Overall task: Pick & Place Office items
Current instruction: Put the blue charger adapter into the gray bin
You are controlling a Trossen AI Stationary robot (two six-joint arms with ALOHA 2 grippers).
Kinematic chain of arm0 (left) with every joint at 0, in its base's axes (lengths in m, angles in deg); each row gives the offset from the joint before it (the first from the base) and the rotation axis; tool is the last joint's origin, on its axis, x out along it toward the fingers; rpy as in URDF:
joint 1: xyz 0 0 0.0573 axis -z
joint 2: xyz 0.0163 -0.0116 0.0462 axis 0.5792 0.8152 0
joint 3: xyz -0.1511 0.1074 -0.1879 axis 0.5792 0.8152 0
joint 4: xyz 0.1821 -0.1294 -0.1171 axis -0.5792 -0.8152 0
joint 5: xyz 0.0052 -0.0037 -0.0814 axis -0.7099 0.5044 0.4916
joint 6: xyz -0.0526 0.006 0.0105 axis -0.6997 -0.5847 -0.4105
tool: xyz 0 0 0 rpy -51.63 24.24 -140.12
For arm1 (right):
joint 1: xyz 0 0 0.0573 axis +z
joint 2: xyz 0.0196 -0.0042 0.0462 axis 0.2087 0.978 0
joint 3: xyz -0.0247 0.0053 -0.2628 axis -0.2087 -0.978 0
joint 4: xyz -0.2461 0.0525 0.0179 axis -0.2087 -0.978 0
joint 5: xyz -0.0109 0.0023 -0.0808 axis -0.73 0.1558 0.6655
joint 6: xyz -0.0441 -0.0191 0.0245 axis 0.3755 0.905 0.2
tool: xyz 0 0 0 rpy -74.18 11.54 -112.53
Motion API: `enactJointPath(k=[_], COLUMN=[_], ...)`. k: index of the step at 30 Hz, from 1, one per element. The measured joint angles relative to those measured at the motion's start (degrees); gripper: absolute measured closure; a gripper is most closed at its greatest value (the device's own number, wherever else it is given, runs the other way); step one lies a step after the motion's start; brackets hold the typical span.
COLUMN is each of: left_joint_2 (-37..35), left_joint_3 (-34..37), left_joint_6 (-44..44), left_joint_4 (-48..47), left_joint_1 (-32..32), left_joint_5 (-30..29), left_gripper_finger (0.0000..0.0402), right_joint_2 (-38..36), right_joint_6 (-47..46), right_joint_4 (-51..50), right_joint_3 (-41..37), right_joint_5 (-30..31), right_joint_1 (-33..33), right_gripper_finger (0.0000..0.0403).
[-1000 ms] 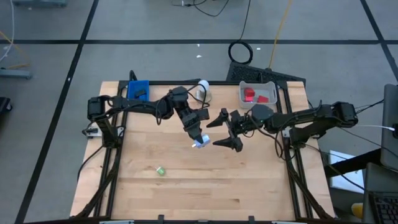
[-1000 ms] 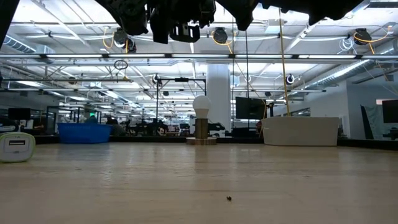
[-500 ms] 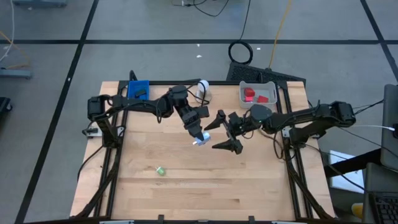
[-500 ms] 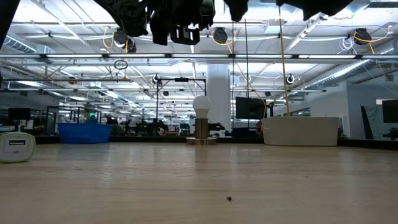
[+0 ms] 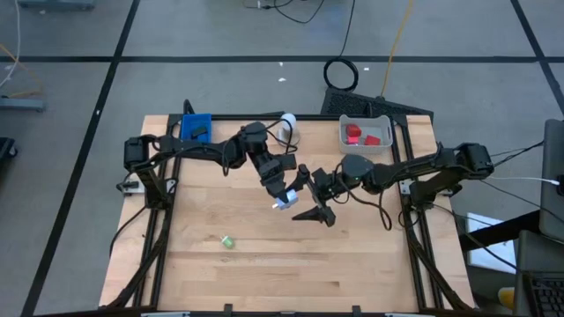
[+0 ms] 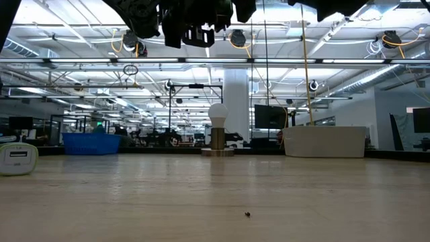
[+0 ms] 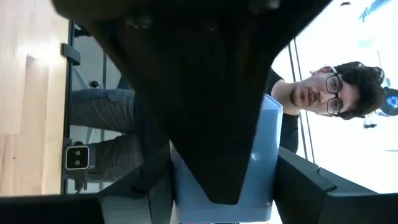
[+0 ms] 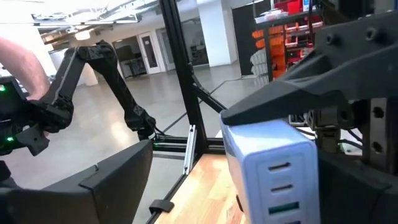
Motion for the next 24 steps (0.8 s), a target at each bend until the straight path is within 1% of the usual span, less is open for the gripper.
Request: enactJointPath(k=[4,12,19,21,23,24], left_joint_2=[0.0,0.0,0.0,0.0,0.0,0.0], left_joint_3=[0.0,0.0,0.0,0.0,0.0,0.0], left_joint_6=[0.2,-1.3,-2.5,-2.8,-3.0,-3.1], left_joint_4=[0.1,1.8,2.1,2.1,2.1,2.1], left_joint_1=[0.0,0.2,1.0,1.3,1.5,1.6], left_joint_5=[-0.1,-0.5,-1.4,-2.0,-2.5,-2.6], left_gripper_finger=[0.0194,0.0194,0.0194,0.0194,0.0194,0.0184], right_joint_2=[0.0,0.0,0.0,0.0,0.0,0.0], right_joint_6=[0.0,0.0,-1.1,-0.3,-0.2,-0.2], right_joint_4=[-0.1,0.1,1.1,1.3,1.3,1.3], right_joint_3=[0.0,0.0,0.0,0.0,0.0,0.0], right_joint_5=[0.3,2.1,1.5,1.1,0.8,0.8], right_joint_1=[0.0,-0.1,-0.1,0.0,0.0,0.0], right_gripper_finger=[0.0076,0.0178,0.0262,0.028,0.0283,0.0283])
